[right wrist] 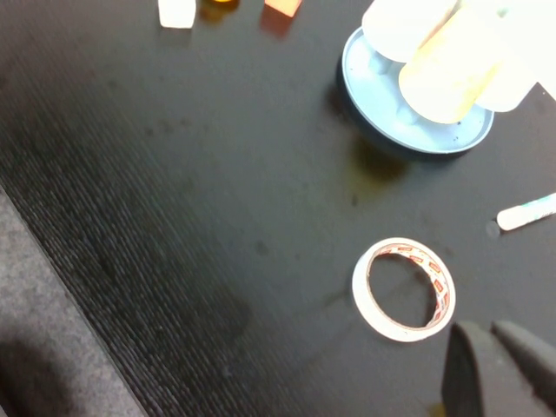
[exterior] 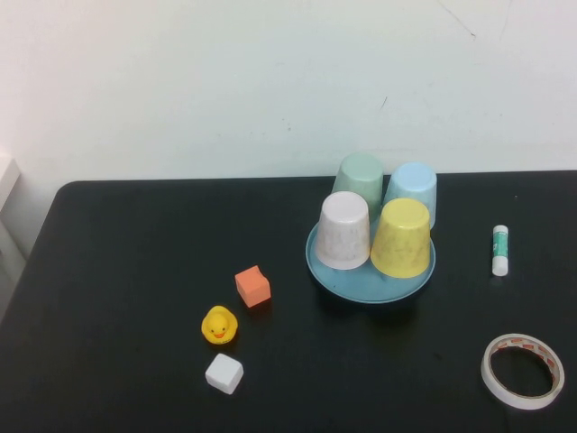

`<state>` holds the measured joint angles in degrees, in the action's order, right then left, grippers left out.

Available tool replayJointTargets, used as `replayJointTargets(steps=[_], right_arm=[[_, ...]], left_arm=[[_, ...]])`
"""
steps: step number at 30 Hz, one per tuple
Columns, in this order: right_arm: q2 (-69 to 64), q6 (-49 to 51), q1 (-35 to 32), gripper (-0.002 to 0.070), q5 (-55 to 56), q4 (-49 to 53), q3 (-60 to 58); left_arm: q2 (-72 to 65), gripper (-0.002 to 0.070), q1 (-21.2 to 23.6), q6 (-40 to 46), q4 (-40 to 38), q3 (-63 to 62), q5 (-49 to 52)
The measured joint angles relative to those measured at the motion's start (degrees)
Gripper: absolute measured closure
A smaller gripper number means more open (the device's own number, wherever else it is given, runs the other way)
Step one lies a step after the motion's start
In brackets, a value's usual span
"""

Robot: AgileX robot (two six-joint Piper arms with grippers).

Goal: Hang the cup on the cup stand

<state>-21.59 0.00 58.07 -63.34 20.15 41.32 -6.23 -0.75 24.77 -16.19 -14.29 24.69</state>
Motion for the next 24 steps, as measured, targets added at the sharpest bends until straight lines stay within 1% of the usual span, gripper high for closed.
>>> replayJointTargets(steps=[2,5,7,9,11,14,17,19,22,24], right_arm=[[0.08,0.00,0.00,0.0678,0.00,0.00,0.00],[0.08,0.00,0.00,0.0678,0.00,0.00,0.00],[0.08,0.00,0.00,0.0678,0.00,0.00,0.00],[0.08,0.00,0.00,0.0678,0.00,0.00,0.00],[0.08,0.00,0.00,0.0678,0.00,0.00,0.00],[0.08,0.00,0.00,0.0678,0.00,0.00,0.00],[0.08,0.00,0.00,0.0678,0.00,0.05,0.00],[0.08,0.00,0.00,0.0678,0.00,0.14,0.00],[0.08,0.00,0.00,0.0678,0.00,0.14,0.00],[0.08,0.00,0.00,0.0678,0.00,0.14,0.00]], left_arm=[[2.21,0.0675,0.00,-1.51,2.52,2.94,-4.21],[5.26,0.0675,0.00,-4.09,8.56,8.45,-13.09],[6.31,0.0675,0.00,-7.20,12.00,12.70,-18.77],[6.71,0.0675,0.00,-11.31,13.87,15.16,-20.90],[6.71,0.0675,0.00,-14.74,15.18,15.33,-18.31],[6.79,0.0675,0.00,-16.49,17.50,15.33,-12.65],[6.79,0.0675,0.00,-18.64,18.00,15.33,-7.49],[6.79,0.0675,0.00,-20.66,17.63,15.33,-6.88],[6.83,0.0675,0.00,-26.46,17.19,15.33,-6.76],[6.83,0.0675,0.00,-27.93,17.16,15.33,-6.72]])
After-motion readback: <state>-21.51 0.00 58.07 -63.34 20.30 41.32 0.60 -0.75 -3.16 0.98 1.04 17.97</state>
